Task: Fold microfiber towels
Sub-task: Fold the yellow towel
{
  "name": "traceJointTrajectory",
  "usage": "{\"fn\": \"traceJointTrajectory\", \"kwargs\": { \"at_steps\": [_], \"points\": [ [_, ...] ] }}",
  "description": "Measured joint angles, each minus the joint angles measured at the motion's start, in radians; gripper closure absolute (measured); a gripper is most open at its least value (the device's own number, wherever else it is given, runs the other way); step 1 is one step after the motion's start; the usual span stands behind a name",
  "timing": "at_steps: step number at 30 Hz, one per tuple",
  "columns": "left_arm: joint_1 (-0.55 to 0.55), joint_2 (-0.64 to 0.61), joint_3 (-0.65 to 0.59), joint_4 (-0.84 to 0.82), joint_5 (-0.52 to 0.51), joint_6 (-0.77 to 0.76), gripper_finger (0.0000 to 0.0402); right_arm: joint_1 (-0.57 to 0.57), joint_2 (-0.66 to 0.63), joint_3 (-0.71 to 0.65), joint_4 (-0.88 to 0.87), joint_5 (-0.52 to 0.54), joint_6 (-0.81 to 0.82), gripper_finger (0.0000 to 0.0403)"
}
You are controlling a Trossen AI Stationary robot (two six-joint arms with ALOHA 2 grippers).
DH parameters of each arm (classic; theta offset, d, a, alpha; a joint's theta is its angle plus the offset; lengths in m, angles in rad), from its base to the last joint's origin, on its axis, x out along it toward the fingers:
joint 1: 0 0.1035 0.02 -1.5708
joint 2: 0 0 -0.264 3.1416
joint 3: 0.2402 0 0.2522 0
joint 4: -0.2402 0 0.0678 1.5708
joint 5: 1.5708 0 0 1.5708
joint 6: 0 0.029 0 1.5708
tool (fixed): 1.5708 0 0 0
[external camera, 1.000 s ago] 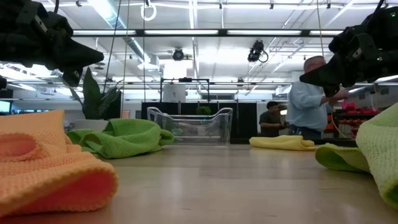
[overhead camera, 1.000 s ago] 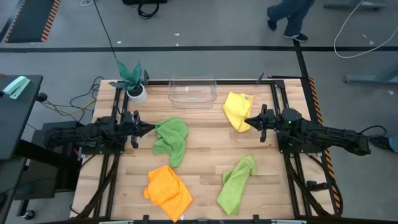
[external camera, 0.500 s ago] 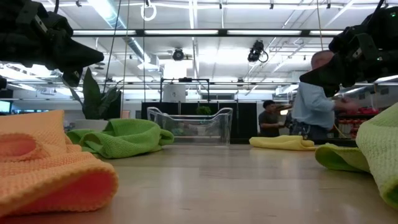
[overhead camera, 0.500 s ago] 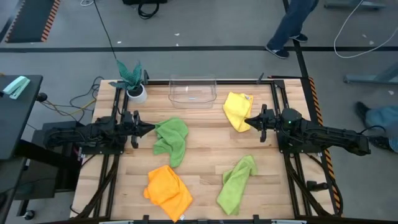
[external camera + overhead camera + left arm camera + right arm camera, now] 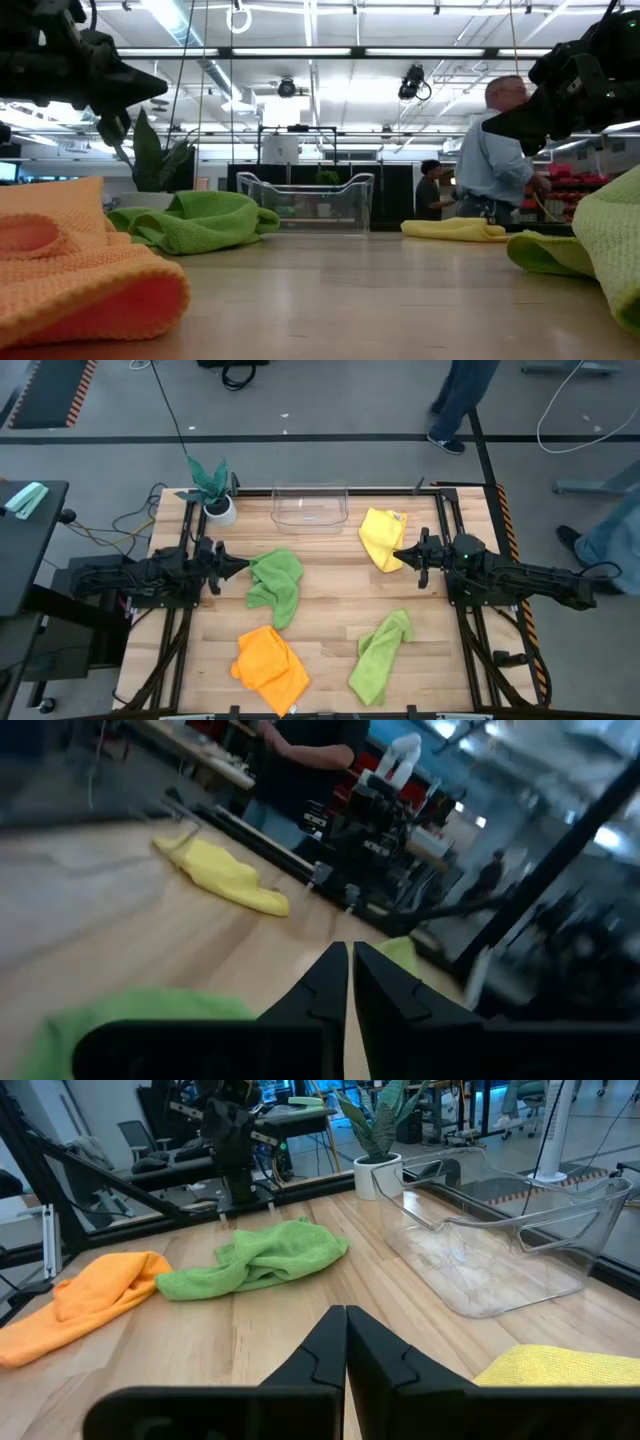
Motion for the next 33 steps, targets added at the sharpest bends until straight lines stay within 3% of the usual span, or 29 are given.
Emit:
{"fn": "traceJointTrajectory", "kwargs": {
  "at_steps": [6, 10, 16, 21, 28, 33],
  "points": [
    [0.0, 0.0, 0.0, 0.004, -0.003, -0.217, 0.0367, 0.0, 0.0, 0.0, 0.0, 0.0, 0.0, 0.0386],
    [0.0, 0.0, 0.001, 0.005, -0.083, -0.282, 0.0372, 0.0, 0.0, 0.0, 0.007, 0.0, 0.048, 0.0386],
    [0.0, 0.0, 0.002, 0.007, -0.201, -0.37, 0.0378, 0.0, 0.0, 0.0, 0.107, 0.0, 0.636, 0.0386],
    [0.0, 0.0, 0.003, 0.007, -0.246, -0.287, 0.0372, 0.0, 0.0, 0.0, 0.185, 0.025, 0.85, 0.0386],
    [0.0, 0.001, 0.003, 0.066, -0.306, -0.314, 0.0369, 0.0, 0.0, 0.0, 0.299, 0.127, 0.892, 0.0386],
    [-0.002, 0.002, 0.003, 0.212, -0.306, -0.225, 0.0371, 0.0, 0.001, 0.02, 0.31, 0.139, 0.84, 0.0386]
  ]
}}
